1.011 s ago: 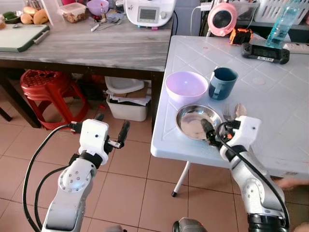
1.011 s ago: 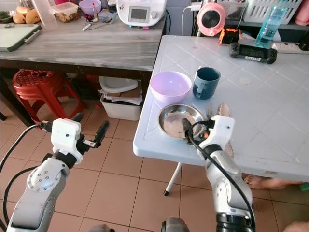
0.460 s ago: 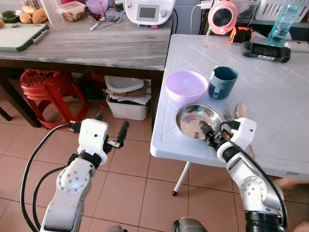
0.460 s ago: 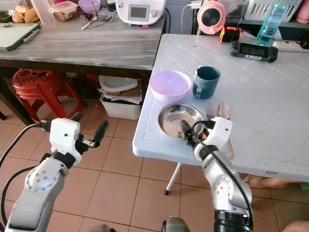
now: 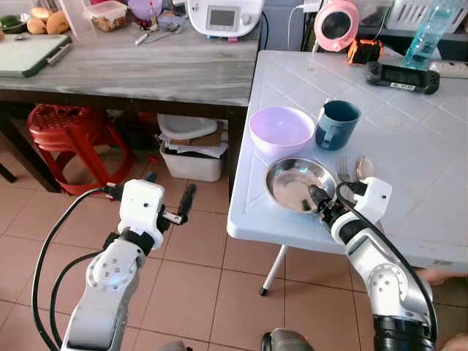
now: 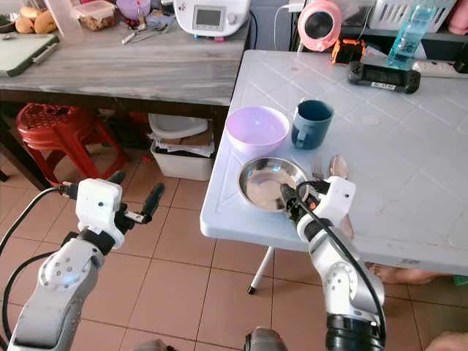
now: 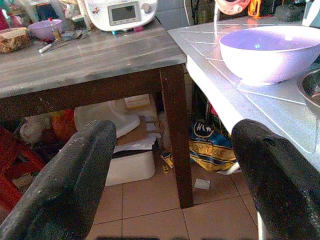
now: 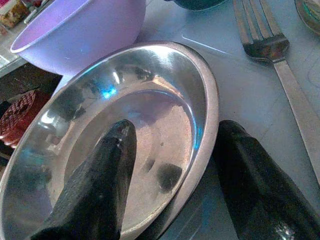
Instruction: Setting the table
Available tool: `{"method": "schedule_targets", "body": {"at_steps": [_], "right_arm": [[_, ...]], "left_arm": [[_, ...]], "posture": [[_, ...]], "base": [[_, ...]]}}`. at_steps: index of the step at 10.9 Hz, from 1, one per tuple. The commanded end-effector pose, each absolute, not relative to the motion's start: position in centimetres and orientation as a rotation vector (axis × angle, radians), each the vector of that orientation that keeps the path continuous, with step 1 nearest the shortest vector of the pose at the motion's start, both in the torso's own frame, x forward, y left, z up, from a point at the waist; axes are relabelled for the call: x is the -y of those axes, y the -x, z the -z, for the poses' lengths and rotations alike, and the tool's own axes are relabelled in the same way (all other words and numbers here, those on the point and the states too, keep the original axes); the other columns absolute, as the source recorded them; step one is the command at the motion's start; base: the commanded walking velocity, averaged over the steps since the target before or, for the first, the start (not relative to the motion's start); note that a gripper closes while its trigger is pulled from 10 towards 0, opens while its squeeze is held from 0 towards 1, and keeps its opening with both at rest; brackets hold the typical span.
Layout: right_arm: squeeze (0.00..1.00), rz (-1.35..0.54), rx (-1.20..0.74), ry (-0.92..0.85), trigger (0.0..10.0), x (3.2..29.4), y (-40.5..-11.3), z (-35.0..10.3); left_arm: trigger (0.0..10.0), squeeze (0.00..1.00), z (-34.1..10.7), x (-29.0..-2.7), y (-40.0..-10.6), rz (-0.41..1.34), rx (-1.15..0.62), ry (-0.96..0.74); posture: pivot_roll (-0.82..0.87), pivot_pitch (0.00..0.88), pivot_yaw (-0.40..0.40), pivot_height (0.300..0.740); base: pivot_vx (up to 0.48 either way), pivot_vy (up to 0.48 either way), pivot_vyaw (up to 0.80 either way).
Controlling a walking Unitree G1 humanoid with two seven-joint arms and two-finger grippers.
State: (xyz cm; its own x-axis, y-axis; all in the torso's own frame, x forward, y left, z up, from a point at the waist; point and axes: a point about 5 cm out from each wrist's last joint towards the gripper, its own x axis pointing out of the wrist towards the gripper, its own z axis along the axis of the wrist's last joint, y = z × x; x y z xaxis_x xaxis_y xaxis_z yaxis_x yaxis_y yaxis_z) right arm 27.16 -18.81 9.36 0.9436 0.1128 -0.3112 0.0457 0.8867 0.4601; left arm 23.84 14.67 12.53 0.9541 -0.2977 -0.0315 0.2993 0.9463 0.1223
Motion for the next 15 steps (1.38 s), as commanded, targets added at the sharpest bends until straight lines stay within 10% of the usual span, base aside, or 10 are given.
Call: {"method": "schedule_targets", "body": {"at_steps": [1,15], "right_arm": [[0.0,-0.017,-0.45,-0.5,0.0,18.5,-26.7,-7.5],[0.0,0.155,-0.563,-0.536,0.0,20.2,-27.0,-5.9]], "left_arm": [[10.0,0.0,-12.8,-14.6,-23.9,0.314,-0.006,-0.129],[10.0,0.0,-11.8,-14.5,-24.8,0.457,-0.045,-0.113]], "posture": [[0.02,0.037,0.039,0.74],[0.0,0.0,0.02,0.74]], "base": [[0.0,0.0,0.0],[0.0,0.0,0.0]]}}
